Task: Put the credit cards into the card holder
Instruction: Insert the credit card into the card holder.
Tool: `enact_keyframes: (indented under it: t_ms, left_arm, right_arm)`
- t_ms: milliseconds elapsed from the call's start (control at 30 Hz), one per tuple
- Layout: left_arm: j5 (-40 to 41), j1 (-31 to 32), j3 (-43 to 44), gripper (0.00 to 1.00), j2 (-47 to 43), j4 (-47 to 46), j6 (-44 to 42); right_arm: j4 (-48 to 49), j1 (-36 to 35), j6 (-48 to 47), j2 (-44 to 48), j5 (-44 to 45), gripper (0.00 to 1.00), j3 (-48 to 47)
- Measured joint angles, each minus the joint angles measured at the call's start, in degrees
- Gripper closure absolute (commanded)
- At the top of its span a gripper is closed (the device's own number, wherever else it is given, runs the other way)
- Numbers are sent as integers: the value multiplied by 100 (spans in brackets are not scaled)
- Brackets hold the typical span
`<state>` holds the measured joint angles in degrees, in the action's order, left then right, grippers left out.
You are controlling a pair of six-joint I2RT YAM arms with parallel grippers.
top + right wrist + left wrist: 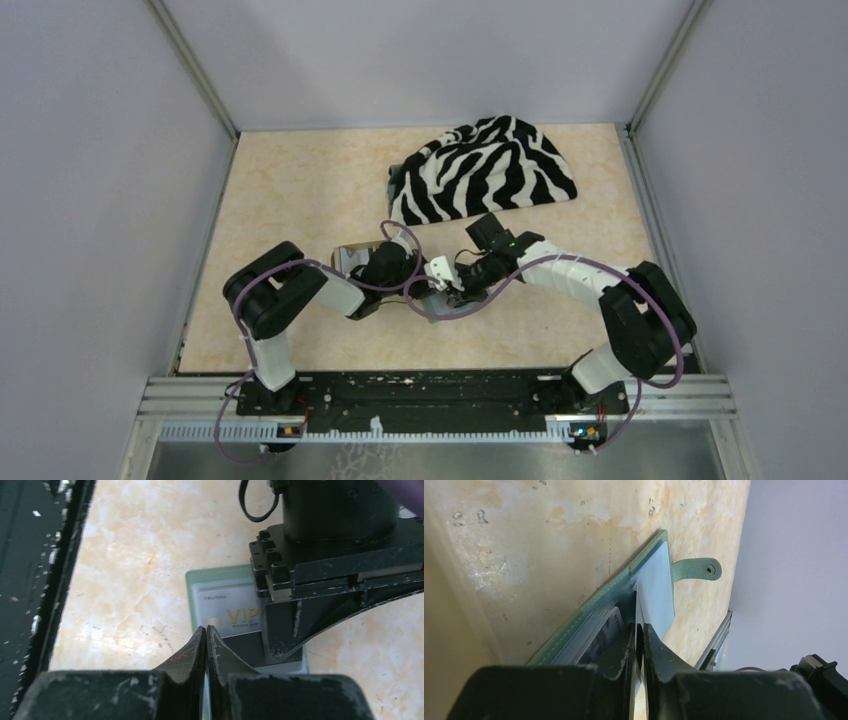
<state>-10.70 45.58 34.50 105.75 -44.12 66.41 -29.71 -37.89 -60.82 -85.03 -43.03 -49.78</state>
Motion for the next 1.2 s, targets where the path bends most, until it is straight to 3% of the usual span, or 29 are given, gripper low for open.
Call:
enact_keyframes:
  t_ms: [400,1200]
  left_arm:
    - [-35,0,0,86,39,-98,-15]
    - [-138,-2,13,79,105,-225,-28]
  right_arm:
    - [1005,-636,667,-308,1139,99,138]
    - [977,-645,844,-549,1851,100,17]
